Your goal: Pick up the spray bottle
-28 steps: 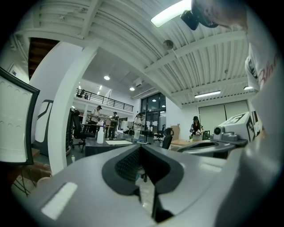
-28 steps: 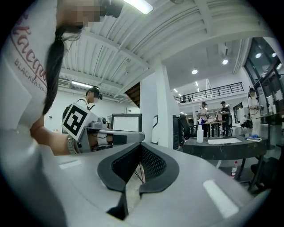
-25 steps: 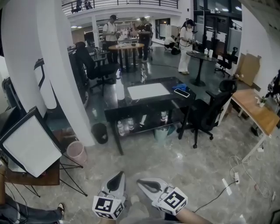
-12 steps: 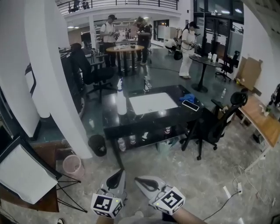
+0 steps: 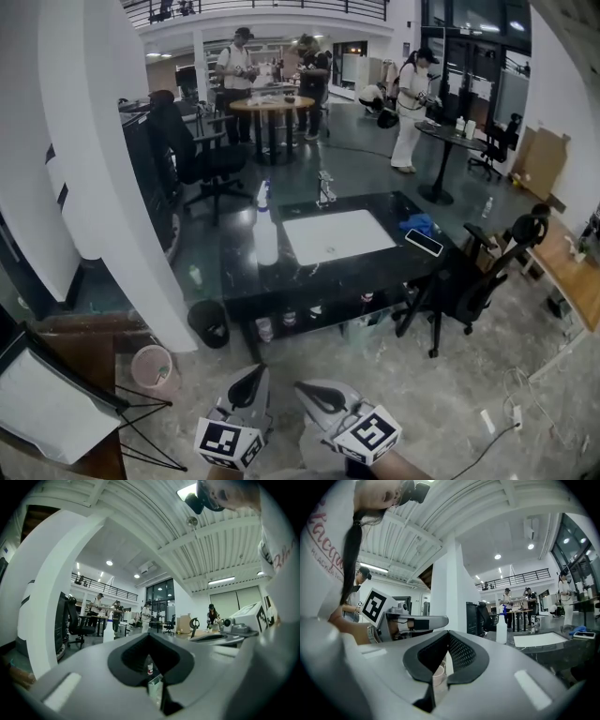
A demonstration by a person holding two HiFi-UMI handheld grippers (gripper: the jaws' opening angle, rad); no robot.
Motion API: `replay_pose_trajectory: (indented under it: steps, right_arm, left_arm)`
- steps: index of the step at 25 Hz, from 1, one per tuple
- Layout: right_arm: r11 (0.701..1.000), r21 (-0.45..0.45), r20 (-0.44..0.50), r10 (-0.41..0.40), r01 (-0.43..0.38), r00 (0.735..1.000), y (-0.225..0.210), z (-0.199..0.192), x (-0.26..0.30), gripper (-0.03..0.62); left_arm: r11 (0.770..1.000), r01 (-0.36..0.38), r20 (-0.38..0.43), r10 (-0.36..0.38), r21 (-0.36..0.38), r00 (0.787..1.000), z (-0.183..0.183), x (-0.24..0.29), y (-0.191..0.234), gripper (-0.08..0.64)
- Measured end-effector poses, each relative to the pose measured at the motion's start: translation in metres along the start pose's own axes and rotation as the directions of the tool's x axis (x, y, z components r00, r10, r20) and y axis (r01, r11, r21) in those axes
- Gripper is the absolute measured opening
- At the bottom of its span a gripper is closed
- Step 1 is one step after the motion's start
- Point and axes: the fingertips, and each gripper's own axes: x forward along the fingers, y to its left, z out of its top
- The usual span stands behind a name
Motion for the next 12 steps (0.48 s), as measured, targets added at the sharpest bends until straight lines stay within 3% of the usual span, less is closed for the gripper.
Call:
replay_pose_trajectory:
  steps: [12]
  right_arm:
    - [0.999,0.035,0.005,0.02,-0.02,1.0,-0.066,-0.005,0.054,0.002]
  left_arm:
    - [1.0,-0.011,0.006,0.011,0.021,1.0,0.001,0.071,0.049,-0.002]
